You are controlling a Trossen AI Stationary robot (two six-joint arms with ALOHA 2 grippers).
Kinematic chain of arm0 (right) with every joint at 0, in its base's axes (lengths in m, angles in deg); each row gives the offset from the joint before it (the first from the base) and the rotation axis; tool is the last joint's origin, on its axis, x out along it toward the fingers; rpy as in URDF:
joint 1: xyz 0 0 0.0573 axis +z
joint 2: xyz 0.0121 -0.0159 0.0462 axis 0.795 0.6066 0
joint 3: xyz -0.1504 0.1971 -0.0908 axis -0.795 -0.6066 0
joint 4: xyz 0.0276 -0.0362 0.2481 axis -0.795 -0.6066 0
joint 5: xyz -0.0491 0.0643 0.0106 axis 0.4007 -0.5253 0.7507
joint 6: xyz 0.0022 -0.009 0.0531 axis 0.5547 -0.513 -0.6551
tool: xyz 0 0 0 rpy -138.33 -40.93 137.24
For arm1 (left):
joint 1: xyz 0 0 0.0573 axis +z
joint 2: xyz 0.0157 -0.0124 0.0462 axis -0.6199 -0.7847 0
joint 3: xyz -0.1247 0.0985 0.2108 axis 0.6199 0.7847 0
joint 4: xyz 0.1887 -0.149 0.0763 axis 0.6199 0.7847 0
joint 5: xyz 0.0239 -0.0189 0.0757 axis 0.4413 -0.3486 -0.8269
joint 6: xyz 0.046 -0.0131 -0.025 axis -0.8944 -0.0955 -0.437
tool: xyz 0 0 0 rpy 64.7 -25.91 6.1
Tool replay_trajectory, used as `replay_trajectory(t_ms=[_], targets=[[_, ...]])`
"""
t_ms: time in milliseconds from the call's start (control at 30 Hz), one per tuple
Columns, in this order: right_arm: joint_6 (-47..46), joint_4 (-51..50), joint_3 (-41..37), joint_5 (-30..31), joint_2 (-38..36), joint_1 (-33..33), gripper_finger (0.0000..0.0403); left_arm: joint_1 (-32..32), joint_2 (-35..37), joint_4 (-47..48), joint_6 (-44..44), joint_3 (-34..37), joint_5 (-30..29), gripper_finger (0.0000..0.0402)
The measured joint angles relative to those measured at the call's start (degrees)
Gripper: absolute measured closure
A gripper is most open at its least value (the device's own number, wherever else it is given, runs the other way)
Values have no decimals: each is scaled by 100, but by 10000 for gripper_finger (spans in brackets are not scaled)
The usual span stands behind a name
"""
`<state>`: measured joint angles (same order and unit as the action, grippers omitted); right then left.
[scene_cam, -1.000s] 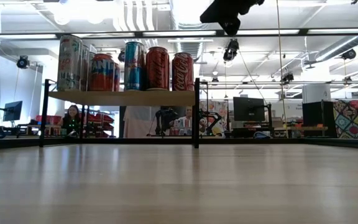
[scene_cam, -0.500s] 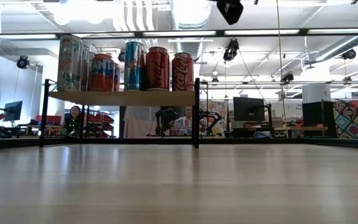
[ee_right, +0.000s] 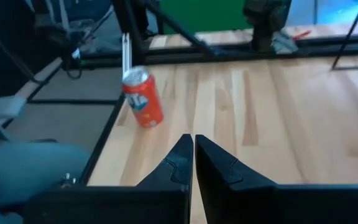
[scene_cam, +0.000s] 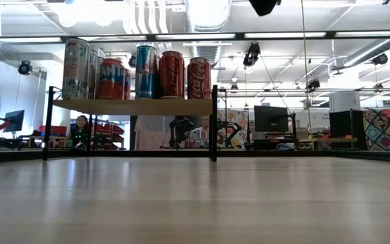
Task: Place canned beverage on shelf
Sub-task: Put the red soda can on the shelf aligned with the other red soda cans
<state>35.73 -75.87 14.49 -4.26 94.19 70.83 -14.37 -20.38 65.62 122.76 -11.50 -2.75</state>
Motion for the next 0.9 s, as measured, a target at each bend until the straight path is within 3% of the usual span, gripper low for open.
replay_trajectory(t_ms=[133, 567, 900], targets=[[-64, 291, -44, -2, 327, 139, 394, -339, -435, 274, 604, -331, 27, 402], [-92, 2082, -48, -20, 1904, 234, 394, -1186, -2058, 2926, 3118, -2352, 229, 402], [-104, 3734, -42, -215, 2834, 234, 394, -1353, -2959, 3168, 4329, -2461, 1232, 402]])
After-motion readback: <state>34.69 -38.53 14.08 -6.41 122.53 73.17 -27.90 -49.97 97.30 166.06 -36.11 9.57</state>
